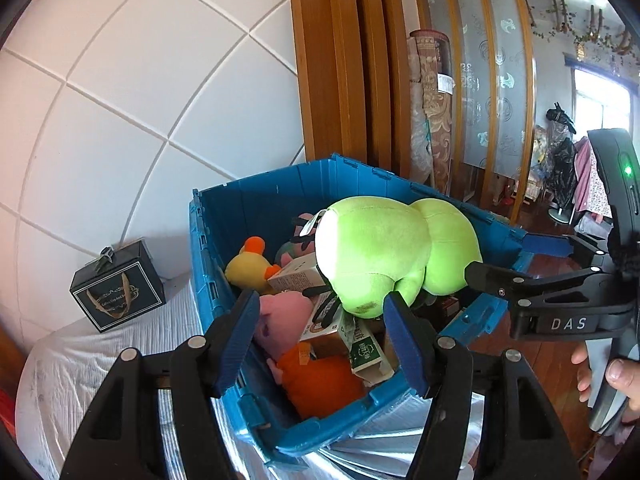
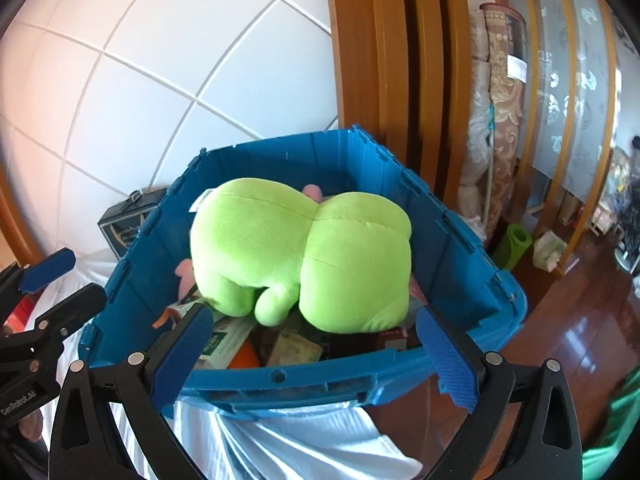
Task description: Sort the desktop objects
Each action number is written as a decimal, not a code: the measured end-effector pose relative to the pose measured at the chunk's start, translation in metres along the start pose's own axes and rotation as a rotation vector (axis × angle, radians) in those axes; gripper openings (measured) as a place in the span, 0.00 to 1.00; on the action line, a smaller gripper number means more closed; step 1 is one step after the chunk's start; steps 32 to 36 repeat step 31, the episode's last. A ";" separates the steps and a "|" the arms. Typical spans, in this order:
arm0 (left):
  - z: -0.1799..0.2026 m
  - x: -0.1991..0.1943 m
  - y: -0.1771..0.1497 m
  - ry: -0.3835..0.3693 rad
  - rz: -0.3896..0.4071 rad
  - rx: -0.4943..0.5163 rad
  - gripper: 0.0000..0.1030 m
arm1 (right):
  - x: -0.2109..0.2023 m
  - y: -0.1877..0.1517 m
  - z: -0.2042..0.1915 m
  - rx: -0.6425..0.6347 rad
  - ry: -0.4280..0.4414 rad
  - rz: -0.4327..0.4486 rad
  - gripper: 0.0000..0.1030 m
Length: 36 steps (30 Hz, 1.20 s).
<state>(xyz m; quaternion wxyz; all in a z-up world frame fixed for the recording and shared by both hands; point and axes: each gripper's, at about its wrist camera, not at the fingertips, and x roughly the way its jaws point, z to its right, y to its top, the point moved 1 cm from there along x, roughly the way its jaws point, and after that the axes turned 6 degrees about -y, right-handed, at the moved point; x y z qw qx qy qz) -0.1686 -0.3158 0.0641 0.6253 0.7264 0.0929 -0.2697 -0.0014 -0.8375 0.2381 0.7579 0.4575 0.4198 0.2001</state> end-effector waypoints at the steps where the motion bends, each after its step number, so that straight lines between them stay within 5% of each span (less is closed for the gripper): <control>1: -0.001 -0.005 -0.003 0.008 0.002 0.001 0.61 | -0.008 -0.002 -0.004 -0.004 -0.018 0.012 1.00; 17: -0.002 -0.046 -0.021 -0.025 0.012 -0.038 0.61 | -0.064 -0.025 -0.033 -0.047 -0.103 0.081 1.00; 36: 0.001 -0.044 -0.024 -0.025 0.011 -0.048 0.61 | -0.064 -0.030 -0.032 -0.047 -0.142 0.073 1.00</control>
